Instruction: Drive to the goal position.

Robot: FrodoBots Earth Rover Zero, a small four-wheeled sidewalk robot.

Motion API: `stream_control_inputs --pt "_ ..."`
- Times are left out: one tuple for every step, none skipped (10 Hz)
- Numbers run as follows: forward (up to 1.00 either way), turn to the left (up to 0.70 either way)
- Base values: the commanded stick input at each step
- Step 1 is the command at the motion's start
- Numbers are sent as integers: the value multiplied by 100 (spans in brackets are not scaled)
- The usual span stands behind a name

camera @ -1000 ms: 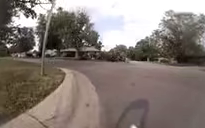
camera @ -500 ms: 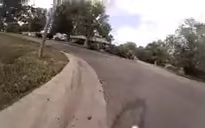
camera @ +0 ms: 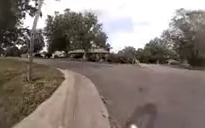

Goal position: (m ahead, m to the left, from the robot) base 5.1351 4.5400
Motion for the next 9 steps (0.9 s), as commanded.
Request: stream_control_inputs --pt "100 -40" --pt "100 -40" --pt "100 -40" --pt "100 -40" --pt "100 -40" --pt "100 -40" --pt "100 -40" --pt "100 -38" --pt "100 -3"
